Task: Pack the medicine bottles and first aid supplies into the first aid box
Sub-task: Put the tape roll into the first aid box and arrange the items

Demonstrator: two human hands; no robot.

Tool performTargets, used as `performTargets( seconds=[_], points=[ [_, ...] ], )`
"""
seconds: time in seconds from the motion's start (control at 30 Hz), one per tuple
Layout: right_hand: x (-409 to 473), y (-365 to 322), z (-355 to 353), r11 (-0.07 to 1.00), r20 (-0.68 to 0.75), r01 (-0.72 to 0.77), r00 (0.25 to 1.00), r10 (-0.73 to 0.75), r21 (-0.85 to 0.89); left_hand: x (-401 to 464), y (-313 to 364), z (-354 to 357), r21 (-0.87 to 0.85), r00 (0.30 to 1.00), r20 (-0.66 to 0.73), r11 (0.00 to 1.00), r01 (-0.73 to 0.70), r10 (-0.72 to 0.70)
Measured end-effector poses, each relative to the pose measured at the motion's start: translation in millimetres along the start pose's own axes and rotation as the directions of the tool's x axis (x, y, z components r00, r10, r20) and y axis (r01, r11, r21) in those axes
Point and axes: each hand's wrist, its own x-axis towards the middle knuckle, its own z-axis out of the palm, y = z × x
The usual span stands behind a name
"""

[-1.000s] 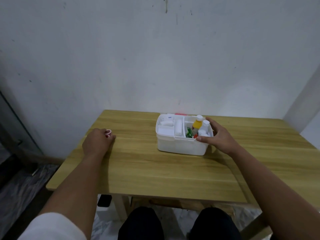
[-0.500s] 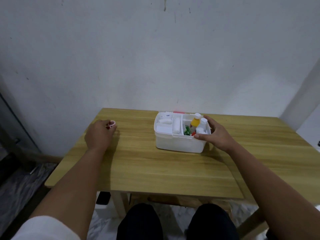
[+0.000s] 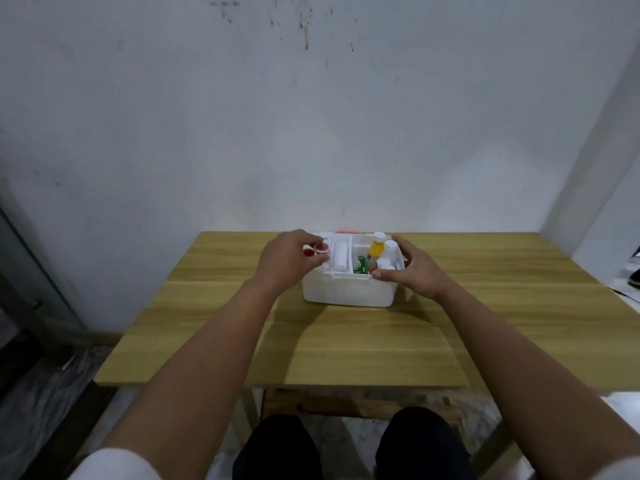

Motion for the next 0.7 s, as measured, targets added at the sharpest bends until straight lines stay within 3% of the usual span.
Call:
performTargets(
  seconds=[0.33, 0.7],
  points=[
    [0, 2, 0, 1.0, 0.003, 0.028, 1.0, -0.028, -0.002, 4, -3, 15, -0.036, 0.988, 0.076, 0.99, 0.137, -0.134],
    [-1, 1, 0, 1.0, 0.016, 0.005, 1.0, -0.006, 0.021, -3, -6, -2, -0.176, 0.99, 0.103, 0.978, 0.109, -0.092]
  ],
)
